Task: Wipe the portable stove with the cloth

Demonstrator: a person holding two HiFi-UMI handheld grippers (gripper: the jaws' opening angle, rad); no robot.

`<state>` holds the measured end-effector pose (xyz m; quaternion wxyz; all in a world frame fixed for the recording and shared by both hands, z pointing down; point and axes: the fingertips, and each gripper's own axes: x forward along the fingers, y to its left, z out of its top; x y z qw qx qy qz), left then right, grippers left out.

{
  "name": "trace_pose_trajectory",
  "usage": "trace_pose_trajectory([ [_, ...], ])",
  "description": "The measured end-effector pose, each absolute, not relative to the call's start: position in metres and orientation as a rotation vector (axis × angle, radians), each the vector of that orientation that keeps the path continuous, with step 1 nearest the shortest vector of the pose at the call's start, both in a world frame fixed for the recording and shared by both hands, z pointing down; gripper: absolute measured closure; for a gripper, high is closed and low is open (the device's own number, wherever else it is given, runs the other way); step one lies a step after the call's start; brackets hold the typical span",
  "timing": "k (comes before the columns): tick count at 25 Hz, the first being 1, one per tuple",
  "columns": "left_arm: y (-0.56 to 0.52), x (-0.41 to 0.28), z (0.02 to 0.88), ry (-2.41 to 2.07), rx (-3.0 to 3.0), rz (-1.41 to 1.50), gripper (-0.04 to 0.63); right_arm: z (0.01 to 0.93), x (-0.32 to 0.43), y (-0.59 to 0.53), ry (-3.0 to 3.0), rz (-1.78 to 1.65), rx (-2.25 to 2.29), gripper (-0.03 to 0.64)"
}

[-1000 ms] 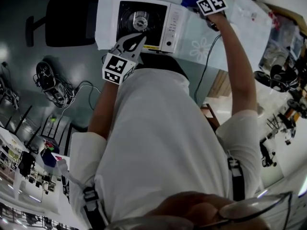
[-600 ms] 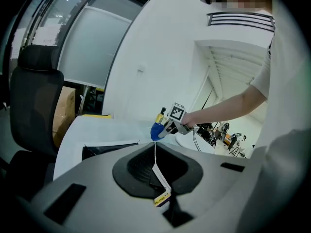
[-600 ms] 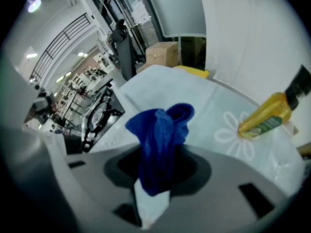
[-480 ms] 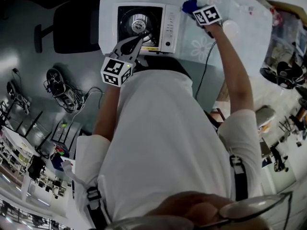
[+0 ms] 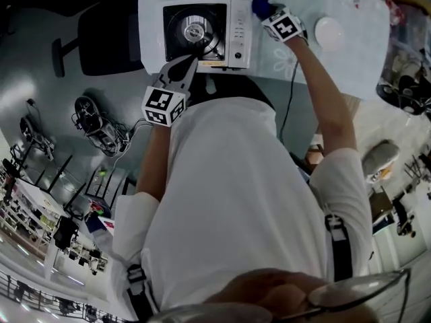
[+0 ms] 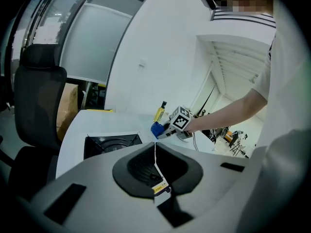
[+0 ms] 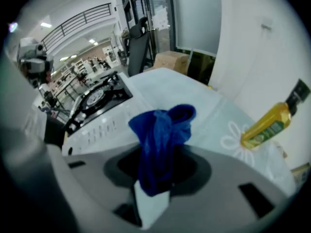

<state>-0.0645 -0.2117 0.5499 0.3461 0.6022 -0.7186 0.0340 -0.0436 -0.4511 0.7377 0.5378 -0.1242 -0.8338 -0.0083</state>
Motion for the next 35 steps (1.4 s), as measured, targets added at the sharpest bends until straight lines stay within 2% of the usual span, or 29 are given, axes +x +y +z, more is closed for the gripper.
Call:
trace_pose_trajectory([
  [14,-0.181,-0.075,0.551,-1.820,1.608,0.099,0.558,0.740,-0.025,-0.427,-2.016,0.003,-0.203,0.469],
  [35,-0.128,-0.037,0.550,-1.755,1.664,0.134,0.558,0.735,0.024,-0.378,-2.029,0.016,-0.215,0.472],
])
